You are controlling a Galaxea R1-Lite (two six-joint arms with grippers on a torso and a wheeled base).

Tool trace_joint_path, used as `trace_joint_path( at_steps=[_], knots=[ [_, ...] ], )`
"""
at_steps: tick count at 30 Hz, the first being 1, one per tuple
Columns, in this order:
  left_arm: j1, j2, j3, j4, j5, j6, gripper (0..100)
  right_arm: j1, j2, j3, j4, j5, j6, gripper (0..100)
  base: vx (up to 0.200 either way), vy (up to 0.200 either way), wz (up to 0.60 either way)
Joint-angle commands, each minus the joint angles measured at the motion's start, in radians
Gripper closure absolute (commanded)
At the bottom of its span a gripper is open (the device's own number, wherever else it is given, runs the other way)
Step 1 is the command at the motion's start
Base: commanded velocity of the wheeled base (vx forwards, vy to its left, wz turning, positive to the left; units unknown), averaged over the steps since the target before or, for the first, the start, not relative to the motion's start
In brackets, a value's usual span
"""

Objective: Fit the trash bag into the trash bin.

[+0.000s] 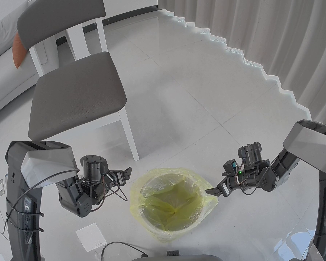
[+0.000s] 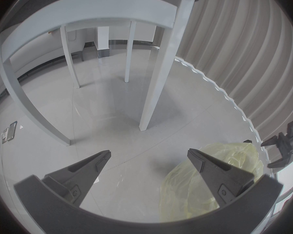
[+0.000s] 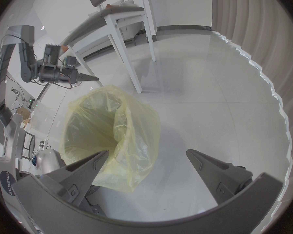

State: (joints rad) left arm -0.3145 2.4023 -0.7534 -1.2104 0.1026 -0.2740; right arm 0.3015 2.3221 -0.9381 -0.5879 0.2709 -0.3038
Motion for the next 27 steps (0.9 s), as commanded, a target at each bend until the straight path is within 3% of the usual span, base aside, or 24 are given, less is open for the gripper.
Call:
trace_joint_path(
  at_steps=[1, 9, 20, 27],
  knots=[
    [-0.008, -0.042, 0.060, -0.044, 0.000, 0.001, 0, -0.012, 0.072, -0.094, 0.071, -0.001, -0.003, 0, 0.000, 0.000, 0.00],
    [-0.049, -0.098, 0.198, -0.127, -0.001, 0.001, 0, -0.022, 0.125, -0.217, 0.181, -0.002, -0.003, 0, 0.000, 0.000, 0.00],
    [-0.124, -0.058, 0.483, -0.360, -0.012, -0.001, 0, -0.010, 0.197, -0.406, 0.408, -0.005, -0.055, 0, 0.000, 0.000, 0.00],
    [-0.123, 0.032, 0.491, -0.360, -0.014, -0.002, 0, -0.002, 0.192, -0.407, 0.411, -0.007, -0.060, 0, 0.000, 0.000, 0.00]
  ],
)
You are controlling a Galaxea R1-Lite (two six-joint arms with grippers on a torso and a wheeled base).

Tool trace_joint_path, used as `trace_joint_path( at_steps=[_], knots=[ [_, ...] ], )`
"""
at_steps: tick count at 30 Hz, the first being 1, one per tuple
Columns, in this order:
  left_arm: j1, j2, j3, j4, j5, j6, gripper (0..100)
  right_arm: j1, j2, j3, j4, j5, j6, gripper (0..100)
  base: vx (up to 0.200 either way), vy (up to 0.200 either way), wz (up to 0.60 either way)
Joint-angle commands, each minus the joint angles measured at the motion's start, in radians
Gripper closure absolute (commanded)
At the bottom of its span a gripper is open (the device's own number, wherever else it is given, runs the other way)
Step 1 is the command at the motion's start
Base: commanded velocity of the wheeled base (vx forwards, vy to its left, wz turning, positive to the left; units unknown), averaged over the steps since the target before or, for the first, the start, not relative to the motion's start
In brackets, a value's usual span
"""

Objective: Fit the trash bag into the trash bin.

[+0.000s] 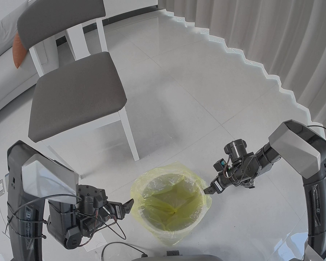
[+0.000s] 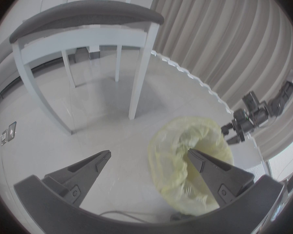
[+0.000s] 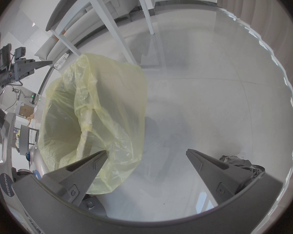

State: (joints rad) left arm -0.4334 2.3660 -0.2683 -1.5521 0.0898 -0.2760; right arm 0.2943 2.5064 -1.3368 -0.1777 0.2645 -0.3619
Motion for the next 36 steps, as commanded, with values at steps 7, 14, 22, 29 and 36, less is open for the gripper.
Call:
trace_joint_path(
  at_steps=[7, 14, 22, 29, 36],
  knots=[
    [0.002, 0.161, -0.089, -0.019, -0.001, 0.011, 0, 0.003, -0.015, 0.019, -0.003, -0.001, -0.002, 0, 0.000, 0.000, 0.00],
    [0.056, 0.205, -0.186, 0.056, 0.005, 0.081, 0, 0.003, -0.077, 0.061, -0.003, -0.001, -0.005, 0, 0.000, 0.000, 0.00],
    [0.079, 0.203, -0.213, 0.070, -0.002, 0.086, 0, 0.002, -0.110, 0.093, -0.005, -0.001, -0.020, 0, 0.000, 0.000, 0.00],
    [0.028, 0.185, -0.321, 0.213, -0.004, 0.084, 0, 0.006, -0.101, 0.093, -0.002, -0.002, -0.020, 0, 0.000, 0.000, 0.00],
    [0.019, 0.176, -0.342, 0.250, 0.005, 0.083, 0, 0.003, -0.096, 0.105, 0.000, -0.019, -0.022, 0, 0.000, 0.000, 0.00]
  ],
)
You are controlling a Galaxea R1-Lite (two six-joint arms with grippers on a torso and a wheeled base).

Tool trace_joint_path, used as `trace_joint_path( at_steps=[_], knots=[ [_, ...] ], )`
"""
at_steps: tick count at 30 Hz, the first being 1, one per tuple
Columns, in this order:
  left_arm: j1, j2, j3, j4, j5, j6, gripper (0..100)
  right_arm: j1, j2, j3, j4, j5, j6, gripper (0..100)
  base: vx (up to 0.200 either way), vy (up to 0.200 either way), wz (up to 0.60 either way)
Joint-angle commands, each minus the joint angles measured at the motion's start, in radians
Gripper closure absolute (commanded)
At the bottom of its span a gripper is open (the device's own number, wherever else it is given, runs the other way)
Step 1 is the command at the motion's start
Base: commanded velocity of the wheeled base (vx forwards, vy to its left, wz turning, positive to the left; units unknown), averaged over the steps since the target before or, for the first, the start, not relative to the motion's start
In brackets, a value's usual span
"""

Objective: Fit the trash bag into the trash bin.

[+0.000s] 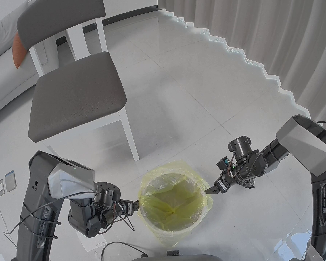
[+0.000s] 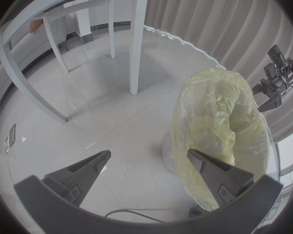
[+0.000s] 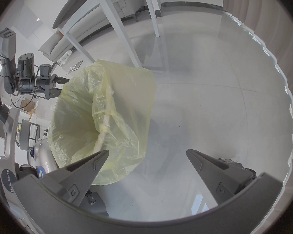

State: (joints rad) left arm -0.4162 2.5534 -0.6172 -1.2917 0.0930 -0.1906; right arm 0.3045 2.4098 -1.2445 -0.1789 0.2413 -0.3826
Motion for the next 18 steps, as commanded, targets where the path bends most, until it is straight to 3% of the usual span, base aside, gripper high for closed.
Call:
trace_joint_path(
  at_steps=[1, 7, 18],
  knots=[
    [0.008, -0.018, 0.014, -0.012, 0.004, -0.003, 0, -0.011, -0.005, 0.019, -0.001, 0.004, -0.002, 0, 0.000, 0.000, 0.00],
    [0.037, -0.059, 0.079, -0.046, 0.004, -0.003, 0, -0.054, -0.080, 0.068, -0.002, 0.006, -0.006, 0, 0.000, 0.000, 0.00],
    [0.073, -0.062, 0.200, -0.230, 0.005, -0.001, 0, -0.239, -0.163, 0.122, -0.004, 0.001, -0.038, 0, 0.000, 0.000, 0.00]
  ],
)
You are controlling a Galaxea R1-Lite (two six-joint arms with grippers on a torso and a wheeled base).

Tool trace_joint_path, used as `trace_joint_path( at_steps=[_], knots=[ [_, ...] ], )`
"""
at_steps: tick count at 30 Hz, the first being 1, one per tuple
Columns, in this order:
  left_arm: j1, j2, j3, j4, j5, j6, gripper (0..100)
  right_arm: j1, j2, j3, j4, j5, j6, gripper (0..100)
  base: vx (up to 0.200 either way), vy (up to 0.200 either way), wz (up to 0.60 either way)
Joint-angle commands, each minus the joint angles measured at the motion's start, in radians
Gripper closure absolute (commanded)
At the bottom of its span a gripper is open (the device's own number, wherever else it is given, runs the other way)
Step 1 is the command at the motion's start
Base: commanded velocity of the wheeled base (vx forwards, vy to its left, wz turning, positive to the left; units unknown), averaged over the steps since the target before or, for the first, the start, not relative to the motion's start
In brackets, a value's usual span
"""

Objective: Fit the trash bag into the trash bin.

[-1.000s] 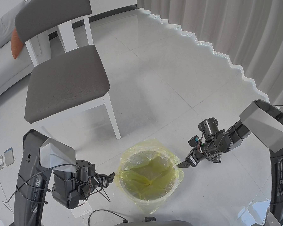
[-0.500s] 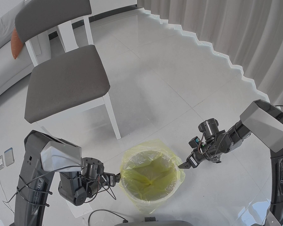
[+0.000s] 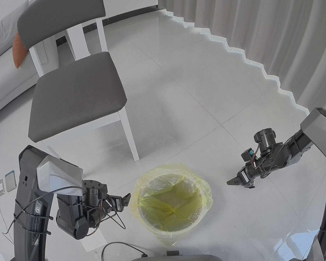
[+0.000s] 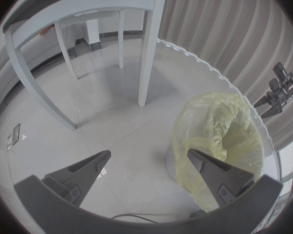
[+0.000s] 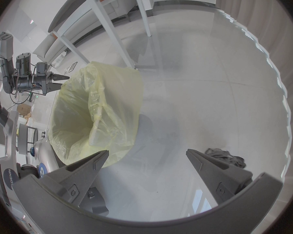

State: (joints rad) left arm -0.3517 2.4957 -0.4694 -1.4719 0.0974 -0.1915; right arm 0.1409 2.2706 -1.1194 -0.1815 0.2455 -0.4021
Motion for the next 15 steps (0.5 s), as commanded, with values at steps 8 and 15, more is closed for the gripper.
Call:
trace_joint_path(
  at_steps=[8, 15],
  knots=[
    [0.008, -0.034, 0.106, -0.099, 0.002, -0.002, 0, -0.159, 0.129, -0.148, -0.003, -0.058, -0.037, 0, 0.000, 0.000, 0.00],
    [0.002, -0.069, 0.106, -0.099, 0.004, -0.002, 0, -0.184, 0.263, -0.300, 0.005, -0.095, -0.050, 0, 0.000, 0.000, 0.00]
  ],
)
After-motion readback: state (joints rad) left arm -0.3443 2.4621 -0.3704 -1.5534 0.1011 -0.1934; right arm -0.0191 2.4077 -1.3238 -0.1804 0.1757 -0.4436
